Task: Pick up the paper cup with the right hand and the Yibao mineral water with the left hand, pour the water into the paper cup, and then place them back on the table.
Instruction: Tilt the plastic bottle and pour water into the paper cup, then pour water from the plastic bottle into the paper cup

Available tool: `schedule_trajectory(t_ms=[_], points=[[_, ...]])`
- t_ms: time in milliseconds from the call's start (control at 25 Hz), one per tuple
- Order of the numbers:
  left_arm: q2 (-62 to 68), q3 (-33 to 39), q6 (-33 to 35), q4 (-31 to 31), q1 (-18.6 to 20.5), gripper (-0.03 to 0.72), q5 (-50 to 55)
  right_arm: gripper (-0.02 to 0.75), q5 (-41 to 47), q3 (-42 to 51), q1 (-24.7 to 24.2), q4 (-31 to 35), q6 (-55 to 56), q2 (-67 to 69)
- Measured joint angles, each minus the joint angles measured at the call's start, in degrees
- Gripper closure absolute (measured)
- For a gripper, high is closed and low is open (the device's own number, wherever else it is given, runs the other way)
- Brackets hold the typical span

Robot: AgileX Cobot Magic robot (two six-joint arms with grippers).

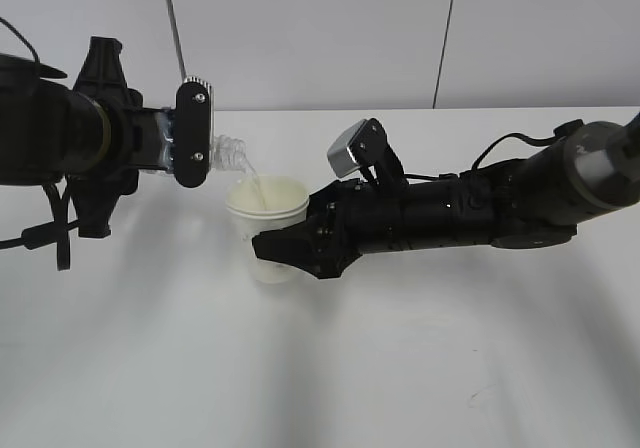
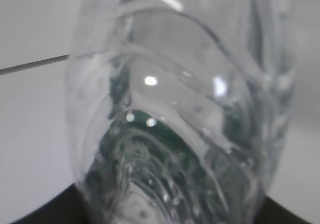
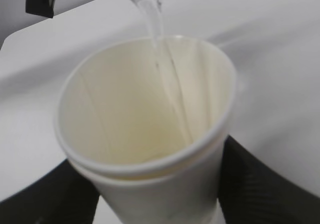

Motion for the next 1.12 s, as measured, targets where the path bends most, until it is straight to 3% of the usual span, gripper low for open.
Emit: schedule_trajectory(t_ms=[1120], points=[[0.00,0.00,0.00,2.68,0.00,0.356,1.24,0.228,0.10,0.00,0.00,-0.13,0.10,0.00]])
